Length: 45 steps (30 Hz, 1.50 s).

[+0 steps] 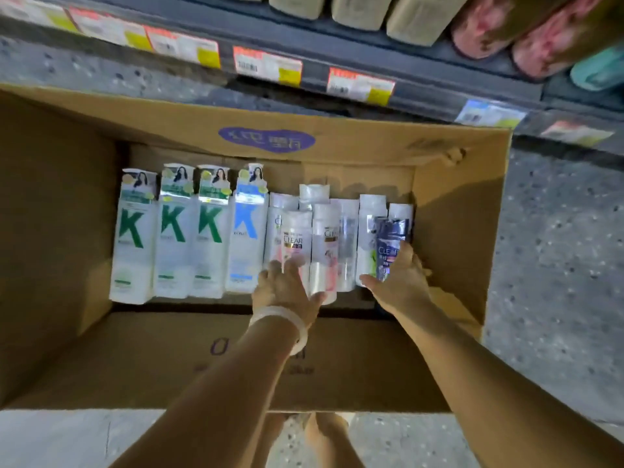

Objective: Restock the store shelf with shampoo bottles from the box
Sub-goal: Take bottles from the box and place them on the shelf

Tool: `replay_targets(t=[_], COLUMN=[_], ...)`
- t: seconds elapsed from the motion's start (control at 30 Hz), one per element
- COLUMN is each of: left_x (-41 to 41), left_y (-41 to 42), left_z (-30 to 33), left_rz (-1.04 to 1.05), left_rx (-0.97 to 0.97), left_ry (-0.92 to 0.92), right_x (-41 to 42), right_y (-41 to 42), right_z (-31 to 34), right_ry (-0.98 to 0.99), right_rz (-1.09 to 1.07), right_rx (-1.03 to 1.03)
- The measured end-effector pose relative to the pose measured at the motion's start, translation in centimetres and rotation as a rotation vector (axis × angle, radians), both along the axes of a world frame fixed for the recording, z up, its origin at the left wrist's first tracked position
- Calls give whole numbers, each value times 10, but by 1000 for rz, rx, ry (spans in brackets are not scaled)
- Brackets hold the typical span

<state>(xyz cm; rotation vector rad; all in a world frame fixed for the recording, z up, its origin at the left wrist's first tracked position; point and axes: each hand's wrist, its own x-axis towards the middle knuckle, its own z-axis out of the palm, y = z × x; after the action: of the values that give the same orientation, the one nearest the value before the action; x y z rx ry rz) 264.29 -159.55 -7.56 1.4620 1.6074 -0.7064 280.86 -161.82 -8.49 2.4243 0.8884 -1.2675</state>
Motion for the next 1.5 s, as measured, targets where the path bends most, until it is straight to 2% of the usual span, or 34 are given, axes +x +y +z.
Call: replay_targets(t=[0.13, 0.27, 0.47, 0.57, 0.67, 0.77, 0.87, 0.97, 1.1, 1.27, 1.5], left_x=[30, 52, 69, 69, 59, 47, 38, 33, 36, 51, 83], left_y=[-12, -12, -11, -9, -6, 4, 23, 42, 64, 81, 102], left_z=[-34, -59, -83, -79, -64, -37, 2, 56, 148, 279, 486], left_rz=[126, 151, 141, 202, 465, 597, 684, 629, 577, 568, 404], left_rx=[179, 303, 268, 243, 246, 310, 327, 404, 486, 516, 629], left_ry=[-18, 100, 160, 63, -143, -225, -328, -442, -507, -711, -950], right_x=[-6, -6, -7, -2, 3, 7, 11, 8, 6, 13, 42], right_y=[-9, -18, -27, -24, -19, -7, 9, 23, 40, 52, 55], right_z=[-26, -44, -65, -64, -48, -20, 20, 75, 162, 292, 507], right_ry=[-111, -173, -241, -151, -24, 76, 160, 143, 150, 293, 208], right_rz=[-67, -108, -140, -209, -356, -396, -357, -289, -381, -544, -553], right_rx=[20, 100, 148, 172, 275, 380, 438, 538, 703, 876, 1165])
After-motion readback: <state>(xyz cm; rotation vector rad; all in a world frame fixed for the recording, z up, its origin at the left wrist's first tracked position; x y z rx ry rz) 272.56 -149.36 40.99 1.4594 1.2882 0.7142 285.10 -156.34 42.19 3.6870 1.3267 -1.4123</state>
